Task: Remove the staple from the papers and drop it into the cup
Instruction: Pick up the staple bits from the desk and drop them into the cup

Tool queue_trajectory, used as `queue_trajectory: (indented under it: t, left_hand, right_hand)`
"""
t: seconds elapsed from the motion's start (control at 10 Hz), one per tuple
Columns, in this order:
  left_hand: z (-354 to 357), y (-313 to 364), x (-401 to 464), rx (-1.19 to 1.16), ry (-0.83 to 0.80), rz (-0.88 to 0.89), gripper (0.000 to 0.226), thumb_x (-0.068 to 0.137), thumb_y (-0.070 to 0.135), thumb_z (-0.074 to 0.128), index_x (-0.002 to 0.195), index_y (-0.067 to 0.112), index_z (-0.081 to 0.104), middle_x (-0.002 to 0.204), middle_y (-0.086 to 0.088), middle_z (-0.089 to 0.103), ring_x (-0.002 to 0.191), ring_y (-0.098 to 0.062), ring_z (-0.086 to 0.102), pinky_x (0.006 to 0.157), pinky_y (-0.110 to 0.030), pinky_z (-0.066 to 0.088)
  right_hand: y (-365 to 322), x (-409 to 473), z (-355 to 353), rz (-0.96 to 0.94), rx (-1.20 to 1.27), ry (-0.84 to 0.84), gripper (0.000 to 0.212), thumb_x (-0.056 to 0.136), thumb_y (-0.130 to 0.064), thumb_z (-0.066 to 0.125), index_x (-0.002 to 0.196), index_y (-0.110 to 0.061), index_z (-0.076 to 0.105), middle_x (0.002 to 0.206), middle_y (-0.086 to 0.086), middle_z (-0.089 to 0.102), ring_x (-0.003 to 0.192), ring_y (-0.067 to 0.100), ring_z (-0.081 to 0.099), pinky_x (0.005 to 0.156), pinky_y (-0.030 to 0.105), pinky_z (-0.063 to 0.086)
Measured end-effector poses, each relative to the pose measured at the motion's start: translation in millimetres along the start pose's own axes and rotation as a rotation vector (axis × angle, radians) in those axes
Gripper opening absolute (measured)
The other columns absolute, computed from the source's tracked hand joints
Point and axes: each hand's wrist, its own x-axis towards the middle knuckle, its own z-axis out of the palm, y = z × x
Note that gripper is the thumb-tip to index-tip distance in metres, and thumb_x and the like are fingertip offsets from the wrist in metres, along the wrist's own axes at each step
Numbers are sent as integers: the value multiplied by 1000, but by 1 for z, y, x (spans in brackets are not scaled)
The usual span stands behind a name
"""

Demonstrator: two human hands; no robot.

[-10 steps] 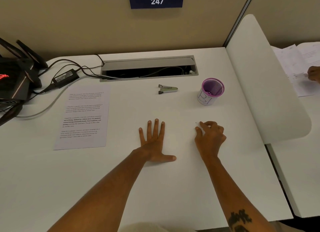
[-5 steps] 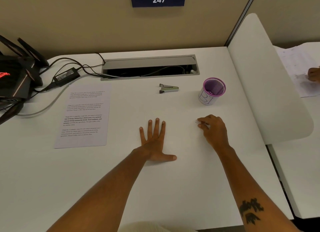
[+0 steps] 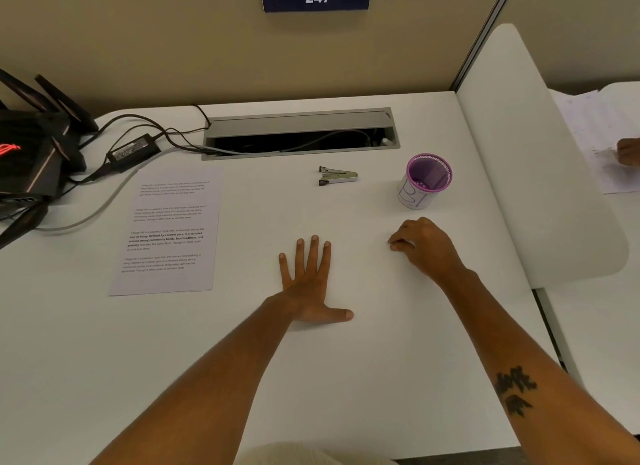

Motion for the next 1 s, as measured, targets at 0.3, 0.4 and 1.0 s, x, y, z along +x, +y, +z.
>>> queue_trajectory:
  t: [0.3,0.4,1.0]
  left_hand:
    - [-1,1,-1,8,2,-4,152,65,94,61,151,23,-44,154,-3,-57,140,-32,-54,118,-68,-23]
    - [-1,1,-1,7,-2,-4,152,65,93,61,150,24,-44,153,-3,-58,140,-32,-55,117,-68,-24]
    - [-4,2,-4,2,-11,5,151,67,93,61,150,23,-44,153,-4,-58,139,-32,-56,117,-67,-25]
  right_hand:
    - [-7,-5,6,-14,-47,65,12,88,-1,74,87,-12,78,86,2,73,76,23,56,58,37,52]
    - [-11,-8,10,-6,-85,91,14,86,6,73,85,-8,76,85,6,71,75,25,58,56,35,51]
    - [-12,-9,8,63,-168,-7,25,85,13,55,90,-11,60,88,4,57,80,22,46,66,35,37]
